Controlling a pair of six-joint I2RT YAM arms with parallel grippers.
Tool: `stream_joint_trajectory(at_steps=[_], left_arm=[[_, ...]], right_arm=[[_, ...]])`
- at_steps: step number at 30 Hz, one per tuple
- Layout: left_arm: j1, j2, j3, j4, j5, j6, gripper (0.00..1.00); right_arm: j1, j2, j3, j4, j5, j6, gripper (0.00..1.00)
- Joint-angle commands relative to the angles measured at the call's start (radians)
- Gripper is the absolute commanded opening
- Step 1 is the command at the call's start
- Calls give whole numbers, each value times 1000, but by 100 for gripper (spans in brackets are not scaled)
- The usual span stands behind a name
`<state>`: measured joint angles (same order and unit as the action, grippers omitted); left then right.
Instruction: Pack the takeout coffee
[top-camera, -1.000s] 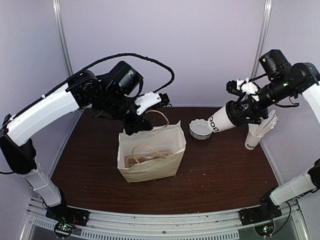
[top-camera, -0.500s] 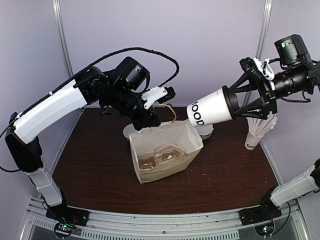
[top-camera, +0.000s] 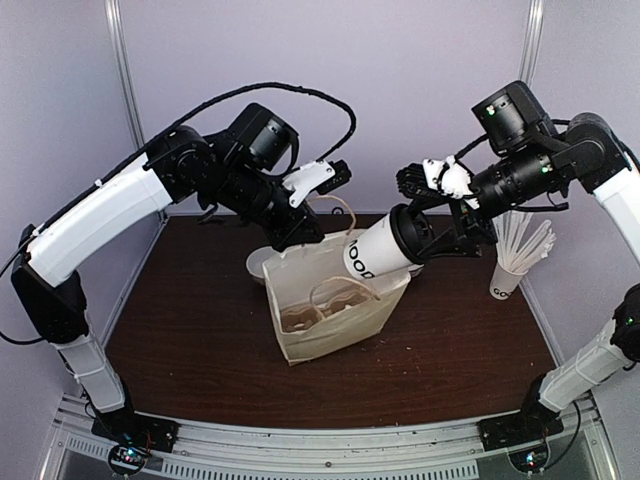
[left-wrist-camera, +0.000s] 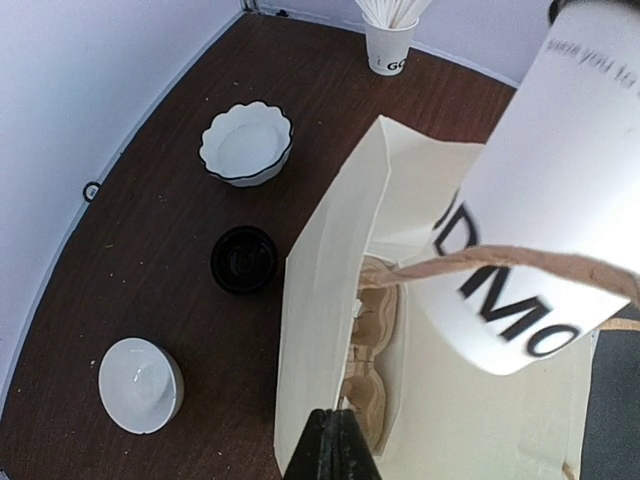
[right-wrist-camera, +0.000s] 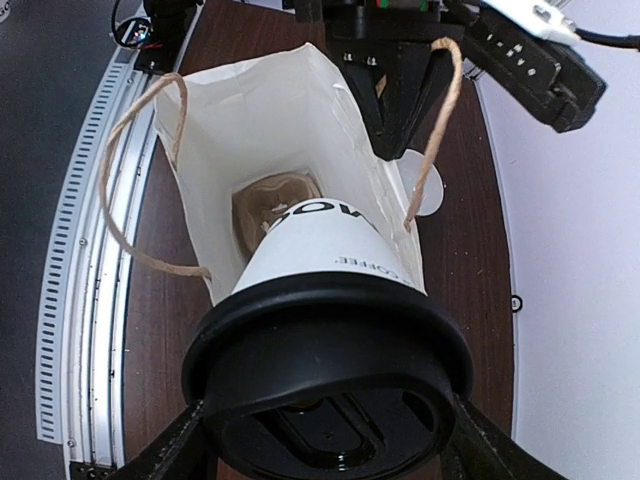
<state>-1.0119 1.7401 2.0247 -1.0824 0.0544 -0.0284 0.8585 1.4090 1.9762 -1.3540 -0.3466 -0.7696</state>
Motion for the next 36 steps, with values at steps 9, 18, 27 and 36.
stream_joint_trajectory(at_steps=[9, 18, 27, 36], left_arm=[[1, 53, 82, 30, -11, -1, 0], [1, 77, 100, 31, -8, 4, 0], [0, 75, 88, 32, 28, -8, 0], [0, 42, 51, 31, 46, -27, 32]], right_arm=[[164, 105, -43, 77, 354, -35, 70], [220, 147, -69, 109, 450, -52, 70], [242, 165, -133, 136, 483, -68, 69], [264, 99, -216, 131, 476, -63, 69]])
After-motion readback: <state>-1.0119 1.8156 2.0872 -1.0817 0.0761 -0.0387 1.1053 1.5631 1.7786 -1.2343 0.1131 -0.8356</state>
